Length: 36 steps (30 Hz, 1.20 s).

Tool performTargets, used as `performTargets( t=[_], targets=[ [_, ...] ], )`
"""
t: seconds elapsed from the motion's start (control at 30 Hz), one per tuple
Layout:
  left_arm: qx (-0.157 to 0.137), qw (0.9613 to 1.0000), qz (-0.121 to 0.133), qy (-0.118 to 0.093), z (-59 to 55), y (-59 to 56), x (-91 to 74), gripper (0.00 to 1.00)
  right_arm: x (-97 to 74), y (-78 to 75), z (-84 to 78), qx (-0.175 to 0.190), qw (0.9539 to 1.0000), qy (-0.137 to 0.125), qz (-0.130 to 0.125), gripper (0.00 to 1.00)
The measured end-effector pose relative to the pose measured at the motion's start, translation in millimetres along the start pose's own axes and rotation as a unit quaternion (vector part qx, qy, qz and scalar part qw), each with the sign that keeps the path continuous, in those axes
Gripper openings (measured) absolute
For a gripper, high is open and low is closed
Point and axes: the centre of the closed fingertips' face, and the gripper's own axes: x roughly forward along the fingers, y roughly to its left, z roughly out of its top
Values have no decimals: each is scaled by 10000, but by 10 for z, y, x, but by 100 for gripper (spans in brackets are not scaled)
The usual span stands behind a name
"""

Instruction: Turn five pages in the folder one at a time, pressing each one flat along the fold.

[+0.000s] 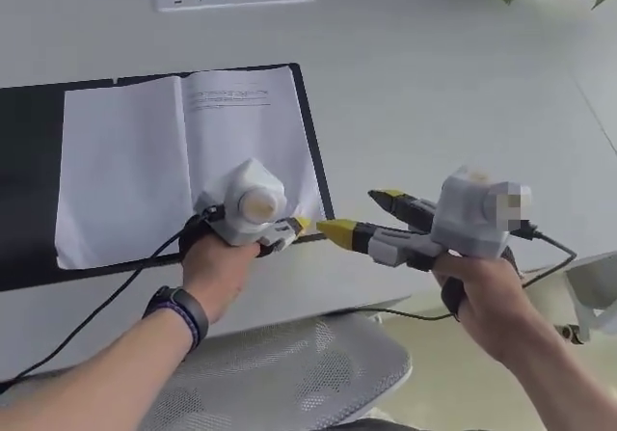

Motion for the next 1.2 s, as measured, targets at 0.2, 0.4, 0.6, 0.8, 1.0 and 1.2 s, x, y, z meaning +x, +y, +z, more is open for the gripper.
performTargets(
  t=[0.2, 0.4, 0.6, 0.8, 1.0, 1.2],
  targets=[
    [-15, 10000, -10, -69, -4, 9, 14, 56, 54, -16, 11, 4, 10000, 11, 69, 69],
    [-50, 9999, -25, -120, -9, 27, 15, 54, 106, -47, 5, 10, 9999, 35, 126, 69],
    [-111, 9998, -58, -152, -7, 48, 6, 51, 193, -112, 6, 44, 9998, 63, 177, 68],
    [-201, 9996, -75, -167, -9, 65, 10, 49, 341, -186, 68, 127, 9996, 28, 267, 66],
    [-209, 9996, -78, -164, -13, 58, 13, 49, 517, -233, 119, 164, 9991, 74, 392, 64],
    [-296, 9993, -108, -186, -3, 64, 1, 48, 684, -211, 201, 308, 9978, 21, 593, 60]
  ],
)
